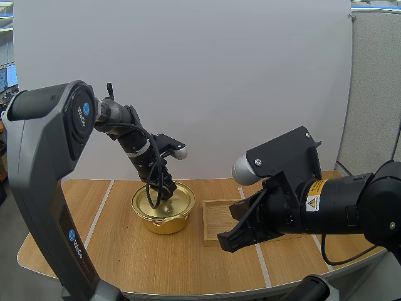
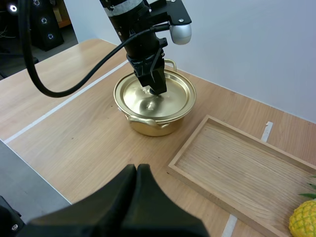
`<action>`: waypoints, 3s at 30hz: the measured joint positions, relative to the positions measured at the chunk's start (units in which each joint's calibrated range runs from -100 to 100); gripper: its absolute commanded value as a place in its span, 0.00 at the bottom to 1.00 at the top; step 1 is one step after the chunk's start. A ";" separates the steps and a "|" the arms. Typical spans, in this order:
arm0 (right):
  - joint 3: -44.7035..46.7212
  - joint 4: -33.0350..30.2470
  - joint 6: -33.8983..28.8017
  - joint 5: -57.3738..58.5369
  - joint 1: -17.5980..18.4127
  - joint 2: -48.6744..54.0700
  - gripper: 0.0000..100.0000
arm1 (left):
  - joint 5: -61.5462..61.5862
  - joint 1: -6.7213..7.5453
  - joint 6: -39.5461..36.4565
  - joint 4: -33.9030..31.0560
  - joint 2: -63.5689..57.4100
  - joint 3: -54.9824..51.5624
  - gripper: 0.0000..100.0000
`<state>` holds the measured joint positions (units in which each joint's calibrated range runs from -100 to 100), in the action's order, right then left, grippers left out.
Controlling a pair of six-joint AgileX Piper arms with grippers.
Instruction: Open the pot, put the grape inside, and close it
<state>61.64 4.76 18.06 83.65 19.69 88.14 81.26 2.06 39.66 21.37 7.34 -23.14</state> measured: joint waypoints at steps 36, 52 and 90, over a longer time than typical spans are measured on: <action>0.00 0.00 0.00 -0.17 0.00 1.34 0.00 | 7.72 0.00 1.89 0.00 -50.78 9.69 1.00; 0.13 0.34 0.00 -0.17 -3.61 4.56 0.00 | 3.19 0.00 -7.68 -2.11 -83.43 15.39 1.00; -0.25 0.34 -2.36 -40.53 -14.75 11.42 0.00 | -13.59 -0.94 -39.06 -12.28 -107.21 -22.88 1.00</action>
<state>61.39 5.11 15.69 43.11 4.93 99.56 67.67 1.13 0.60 9.09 -99.87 -46.02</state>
